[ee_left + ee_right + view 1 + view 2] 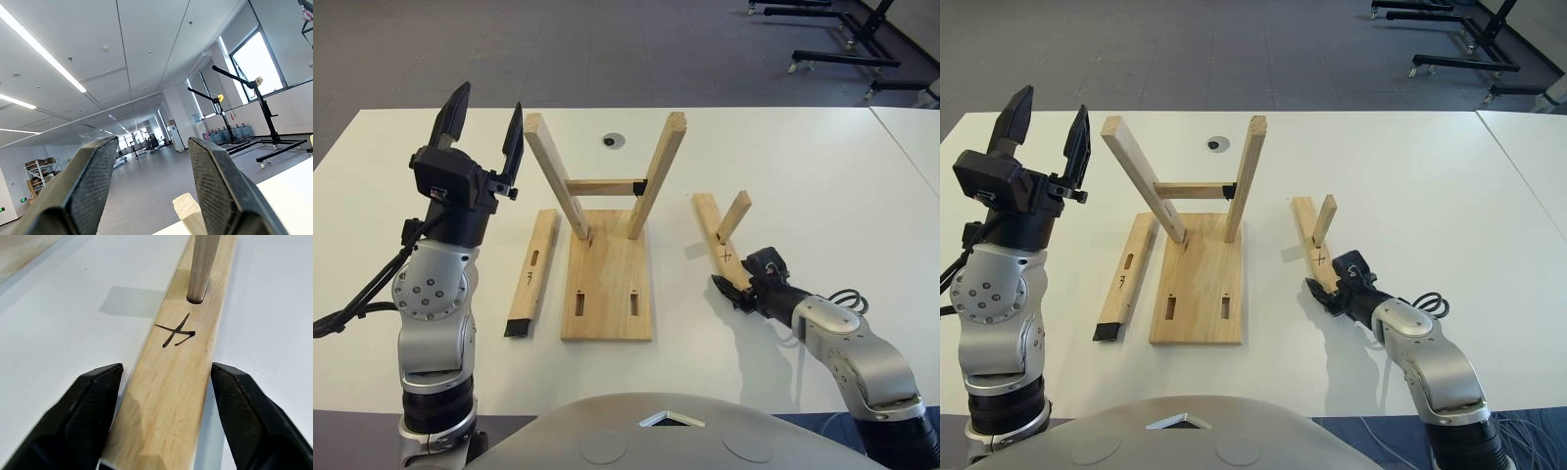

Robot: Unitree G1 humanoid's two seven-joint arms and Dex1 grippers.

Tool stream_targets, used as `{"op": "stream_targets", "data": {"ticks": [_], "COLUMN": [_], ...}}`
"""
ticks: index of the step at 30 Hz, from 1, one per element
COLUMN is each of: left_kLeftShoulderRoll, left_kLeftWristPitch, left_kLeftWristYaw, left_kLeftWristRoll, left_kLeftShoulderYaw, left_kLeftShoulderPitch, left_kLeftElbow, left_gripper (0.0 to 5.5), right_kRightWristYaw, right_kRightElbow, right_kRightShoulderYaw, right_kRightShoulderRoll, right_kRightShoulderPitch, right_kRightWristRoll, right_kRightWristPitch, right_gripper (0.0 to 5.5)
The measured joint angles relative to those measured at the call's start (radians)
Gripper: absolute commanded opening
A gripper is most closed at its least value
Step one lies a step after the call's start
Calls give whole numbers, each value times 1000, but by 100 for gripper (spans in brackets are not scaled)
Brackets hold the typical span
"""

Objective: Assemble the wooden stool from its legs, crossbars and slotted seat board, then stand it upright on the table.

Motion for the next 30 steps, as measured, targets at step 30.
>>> {"op": "stream_targets", "data": {"ticks": [30], "left_kLeftShoulderRoll": [151], "left_kLeftWristPitch": [590], "left_kLeftWristYaw": [-276], "left_kLeftWristRoll": [-1404], "left_kLeftShoulderYaw": [256], "left_kLeftShoulderPitch": [-402], "left_kLeftElbow": [149], "left_gripper": [340], "right_kRightWristYaw": [94], "right_kRightElbow": [-25], "right_kRightShoulderYaw": [-226], "right_kRightShoulderRoll": [319], "right_kRightShoulderPitch": [-732], "right_kRightWristRoll": [782], "right_kRightWristPitch": [-152], "right_gripper": [210]}}
